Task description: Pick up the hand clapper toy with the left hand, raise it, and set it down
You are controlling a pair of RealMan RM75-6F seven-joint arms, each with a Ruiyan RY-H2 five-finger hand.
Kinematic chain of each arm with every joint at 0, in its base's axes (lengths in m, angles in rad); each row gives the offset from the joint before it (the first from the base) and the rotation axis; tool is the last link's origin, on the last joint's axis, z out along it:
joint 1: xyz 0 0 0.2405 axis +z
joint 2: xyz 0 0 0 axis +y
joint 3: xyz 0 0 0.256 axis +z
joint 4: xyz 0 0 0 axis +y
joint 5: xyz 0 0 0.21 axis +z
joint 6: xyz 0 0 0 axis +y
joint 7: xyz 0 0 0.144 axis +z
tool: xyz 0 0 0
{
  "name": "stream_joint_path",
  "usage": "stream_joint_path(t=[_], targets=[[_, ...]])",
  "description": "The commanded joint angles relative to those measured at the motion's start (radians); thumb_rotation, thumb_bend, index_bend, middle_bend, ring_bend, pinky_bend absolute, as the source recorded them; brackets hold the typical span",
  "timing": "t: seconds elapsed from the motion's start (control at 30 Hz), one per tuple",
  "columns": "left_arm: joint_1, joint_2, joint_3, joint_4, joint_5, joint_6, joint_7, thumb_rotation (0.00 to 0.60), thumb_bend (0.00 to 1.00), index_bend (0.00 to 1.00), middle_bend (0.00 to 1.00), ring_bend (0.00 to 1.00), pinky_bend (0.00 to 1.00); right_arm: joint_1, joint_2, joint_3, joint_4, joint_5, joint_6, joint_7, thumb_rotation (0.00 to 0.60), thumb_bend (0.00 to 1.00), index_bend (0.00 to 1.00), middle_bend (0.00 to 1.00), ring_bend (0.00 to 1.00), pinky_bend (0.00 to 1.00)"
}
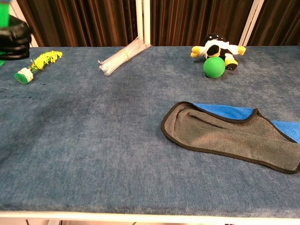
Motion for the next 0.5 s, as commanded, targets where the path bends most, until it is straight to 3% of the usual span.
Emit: stream_joint_path(t=[0.03,0.33,0.4,0.5], targets=[[-0.062,-0.014,0.155,0.093,0.175,-0.006,1.052,0.600,0.62,1.00,1.00,1.00,1.00,0.000,-0.001,0.000,0.002,0.002,-0.001,-0.001,0.600,0.24,0.00,0.00,0.00,0.00],[-0.082,0.017,0.194,0.036,0.135,-0.053,1.071,0.600,0.61,1.00,1.00,1.00,1.00,0.003,-0.006,-0.002,0.003,0.004,-0.008,-0.004,0.600,0.25,0.00,0.00,0.00,0.00],[-0.072,0.012,0.182,0.020,0.096,-0.039,1.018,0.600,0.61,1.00,1.00,1.00,1.00,0.002,-0.006,-0.001,0.003,0.004,-0.007,-0.004,0.600,0.25,0.00,0.00,0.00,0.00],[-0.049,0.000,0.148,-0.040,0.001,-0.018,0.806,0.600,0.61,1.00,1.00,1.00,1.00,0.000,-0.004,-0.001,0.003,0.005,-0.005,-0.003,0.600,0.25,0.00,0.00,0.00,0.00]])
